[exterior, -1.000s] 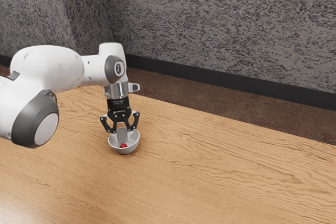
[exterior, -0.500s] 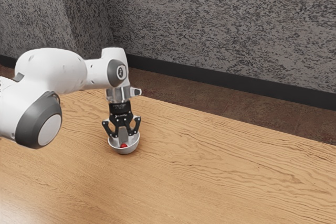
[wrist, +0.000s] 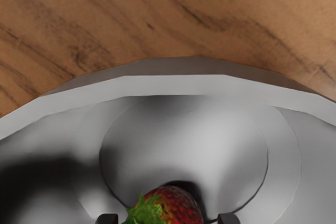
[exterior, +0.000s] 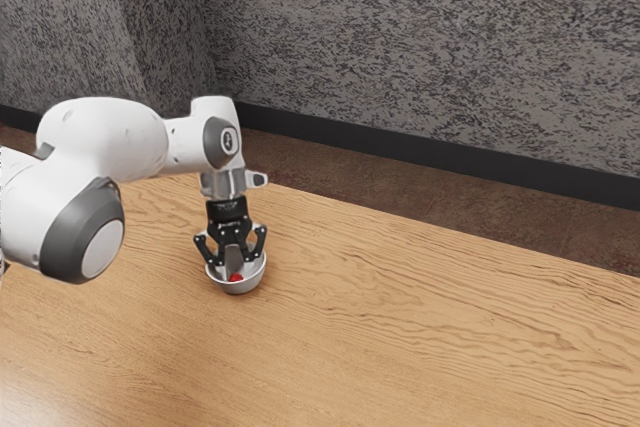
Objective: Take strawberry from the bowl
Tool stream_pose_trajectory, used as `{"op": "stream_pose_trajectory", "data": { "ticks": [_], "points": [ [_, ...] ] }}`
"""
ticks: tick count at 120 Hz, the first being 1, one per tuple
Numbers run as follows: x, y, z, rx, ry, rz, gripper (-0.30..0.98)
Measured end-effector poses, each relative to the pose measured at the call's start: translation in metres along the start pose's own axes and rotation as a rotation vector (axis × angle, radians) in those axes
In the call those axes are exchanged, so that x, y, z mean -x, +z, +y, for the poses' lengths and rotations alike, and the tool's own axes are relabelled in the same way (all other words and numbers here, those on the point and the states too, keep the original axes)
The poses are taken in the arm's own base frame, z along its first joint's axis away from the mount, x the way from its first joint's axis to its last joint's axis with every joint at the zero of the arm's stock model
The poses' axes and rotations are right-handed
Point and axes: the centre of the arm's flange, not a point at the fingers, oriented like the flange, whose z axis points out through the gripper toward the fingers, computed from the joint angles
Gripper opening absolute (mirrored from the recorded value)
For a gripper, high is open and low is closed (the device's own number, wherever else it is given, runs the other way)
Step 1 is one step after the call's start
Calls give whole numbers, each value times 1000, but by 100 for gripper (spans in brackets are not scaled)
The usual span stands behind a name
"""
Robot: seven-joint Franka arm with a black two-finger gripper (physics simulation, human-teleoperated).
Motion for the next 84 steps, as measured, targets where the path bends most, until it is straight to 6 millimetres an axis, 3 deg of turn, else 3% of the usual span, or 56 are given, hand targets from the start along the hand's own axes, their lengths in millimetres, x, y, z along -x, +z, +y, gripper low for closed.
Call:
{"op": "stream_pose_trajectory", "data": {
  "ticks": [53, 69, 84],
  "points": [
    [3, -3, 4, 1, 44, 0, 9],
    [10, -16, 9, 8, 66, 20, 6],
    [37, -43, 21, 28, 114, 51, 4]
  ]
}}
